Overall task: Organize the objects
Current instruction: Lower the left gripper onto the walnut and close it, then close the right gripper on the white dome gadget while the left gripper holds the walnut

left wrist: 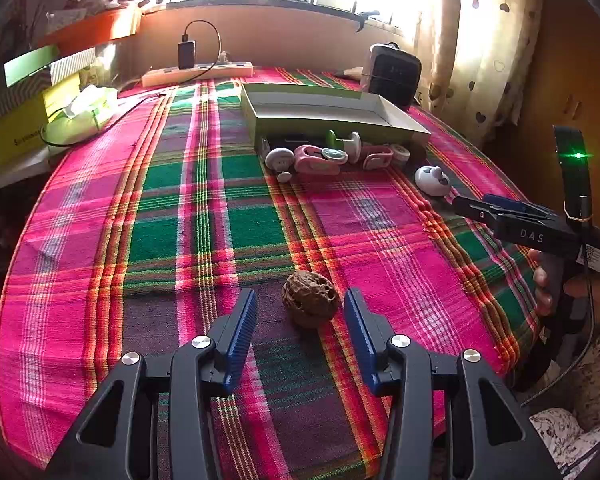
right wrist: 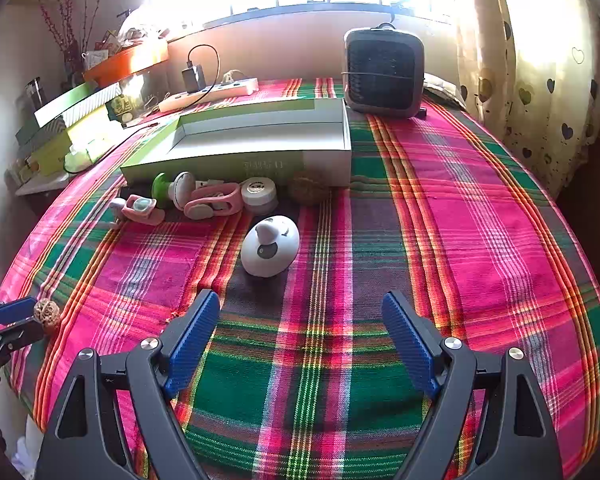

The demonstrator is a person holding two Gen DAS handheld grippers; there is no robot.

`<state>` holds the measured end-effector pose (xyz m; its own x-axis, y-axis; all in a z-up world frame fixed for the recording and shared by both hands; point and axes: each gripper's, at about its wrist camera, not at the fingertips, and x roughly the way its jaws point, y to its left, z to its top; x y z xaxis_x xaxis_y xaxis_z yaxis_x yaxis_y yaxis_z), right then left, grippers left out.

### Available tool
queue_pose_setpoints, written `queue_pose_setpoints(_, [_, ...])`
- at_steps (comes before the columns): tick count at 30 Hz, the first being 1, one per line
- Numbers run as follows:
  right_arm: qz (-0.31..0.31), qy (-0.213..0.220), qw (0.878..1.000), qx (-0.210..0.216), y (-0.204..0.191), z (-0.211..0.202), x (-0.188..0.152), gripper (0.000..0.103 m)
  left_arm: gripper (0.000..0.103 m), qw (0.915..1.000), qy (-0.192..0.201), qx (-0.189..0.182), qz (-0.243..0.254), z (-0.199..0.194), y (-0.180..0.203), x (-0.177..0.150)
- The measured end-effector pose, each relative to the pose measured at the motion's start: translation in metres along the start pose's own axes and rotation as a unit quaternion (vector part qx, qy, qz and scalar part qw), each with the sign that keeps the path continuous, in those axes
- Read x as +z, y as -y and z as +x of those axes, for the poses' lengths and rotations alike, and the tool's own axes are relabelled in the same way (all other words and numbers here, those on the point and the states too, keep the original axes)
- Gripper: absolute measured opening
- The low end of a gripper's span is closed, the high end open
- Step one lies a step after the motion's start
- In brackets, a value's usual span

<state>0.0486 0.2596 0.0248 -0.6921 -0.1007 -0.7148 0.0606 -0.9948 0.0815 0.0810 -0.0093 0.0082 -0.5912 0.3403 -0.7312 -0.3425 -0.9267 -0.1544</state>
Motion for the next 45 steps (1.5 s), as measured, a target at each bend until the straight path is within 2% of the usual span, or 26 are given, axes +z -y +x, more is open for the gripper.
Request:
queue_pose_setpoints(8, [-0.001,-0.003,1.000,0.002,-0.001,0.001,-0.001,0.083,0.042,0.9996,-0.008,0.018,0.018,0.010,0.008,0.001])
queue_pose_setpoints(13, [-0.001,-0.007,1.000,0.002,-0.001,0.004,-0.002,0.084,0.030,0.9994,-0.008,0.026,0.020,0.013,0.008,0.003])
queue_pose_setpoints(22, [-0.006,-0.008,1.000,0.001,-0.002,0.008,0.003,0.084,0.030,0.9993,-0.006,0.030,0.024,0.022,0.010,0.014])
queue_pose_setpoints(31, [-0.025,-0.019,0.999,-0.007,-0.009,0.020,0.019,0.083,0.030,0.9994,-0.012,0.015,0.030,0.044,0.019,0.038])
queue_pose_setpoints(35, [-0.031,-0.026,0.999,-0.005,-0.013,0.027,0.027,0.078,0.030,0.9993,-0.016,0.013,0.030,0.053,0.021,0.047])
queue_pose_setpoints(40, [-0.038,-0.036,0.999,-0.011,-0.015,0.035,0.031,0.076,0.030,0.9992,-0.017,0.013,0.035,0.062,0.024,0.057])
queue_pose_setpoints(42, [-0.034,-0.045,0.998,-0.012,-0.013,0.039,0.032,0.071,0.030,0.9990,-0.017,0.013,0.039,0.065,0.025,0.060])
queue_pose_setpoints(45, [-0.036,-0.052,0.998,-0.011,-0.013,0.042,0.032,0.069,0.030,0.9990,-0.018,0.012,0.038,0.069,0.026,0.065])
